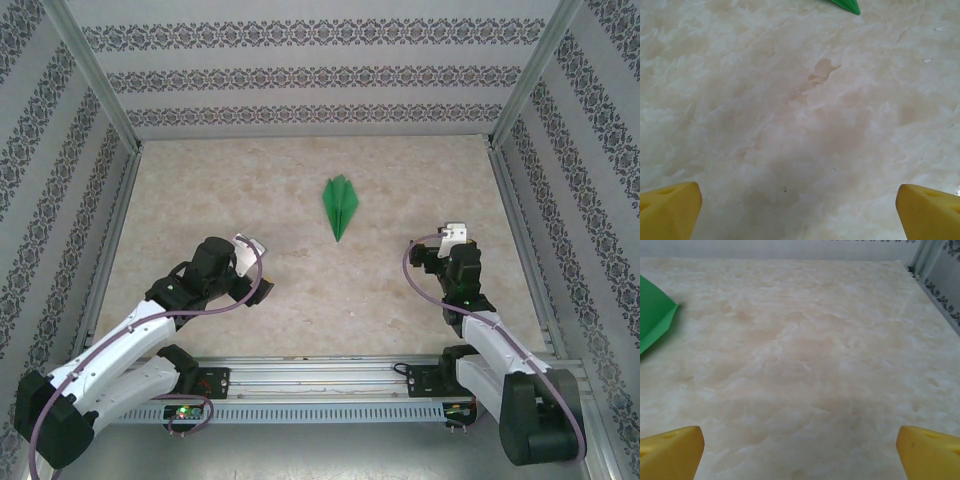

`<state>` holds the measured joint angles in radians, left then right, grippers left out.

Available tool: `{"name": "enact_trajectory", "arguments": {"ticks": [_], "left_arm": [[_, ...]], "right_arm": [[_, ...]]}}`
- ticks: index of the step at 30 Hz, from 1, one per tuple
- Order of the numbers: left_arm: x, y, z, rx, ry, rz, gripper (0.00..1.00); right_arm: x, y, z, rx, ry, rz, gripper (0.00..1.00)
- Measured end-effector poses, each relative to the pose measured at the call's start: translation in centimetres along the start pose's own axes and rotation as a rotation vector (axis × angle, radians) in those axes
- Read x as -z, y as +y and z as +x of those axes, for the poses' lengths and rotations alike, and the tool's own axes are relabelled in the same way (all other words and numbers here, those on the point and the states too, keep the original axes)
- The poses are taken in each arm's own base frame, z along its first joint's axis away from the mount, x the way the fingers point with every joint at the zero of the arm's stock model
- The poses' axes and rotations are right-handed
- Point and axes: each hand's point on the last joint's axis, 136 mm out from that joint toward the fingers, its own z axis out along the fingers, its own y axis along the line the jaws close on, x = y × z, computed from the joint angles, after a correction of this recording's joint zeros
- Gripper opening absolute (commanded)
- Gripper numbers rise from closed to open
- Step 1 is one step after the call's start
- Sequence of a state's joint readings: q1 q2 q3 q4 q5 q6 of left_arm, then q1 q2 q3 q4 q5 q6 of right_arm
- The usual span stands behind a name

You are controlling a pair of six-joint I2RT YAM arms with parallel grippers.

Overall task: Fold a paper plane with a square sheet of paper (fold left side to right side)
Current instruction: Reset both arms

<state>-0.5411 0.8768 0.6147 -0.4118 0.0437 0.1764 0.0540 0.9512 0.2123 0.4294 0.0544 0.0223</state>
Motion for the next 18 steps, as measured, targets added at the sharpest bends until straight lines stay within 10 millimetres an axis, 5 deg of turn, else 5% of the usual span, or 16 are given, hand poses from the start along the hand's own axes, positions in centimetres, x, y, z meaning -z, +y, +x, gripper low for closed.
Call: {"name": "enact_trajectory", "arguments": {"ticks": [18], "left_arm": [[-0.5,-0.1,0.4,-0.004,0.024,0.004,1.0]], "right_arm": [[-2.9,0.7,-1.0,0.032,-0.091,-0.088,0.98]]}}
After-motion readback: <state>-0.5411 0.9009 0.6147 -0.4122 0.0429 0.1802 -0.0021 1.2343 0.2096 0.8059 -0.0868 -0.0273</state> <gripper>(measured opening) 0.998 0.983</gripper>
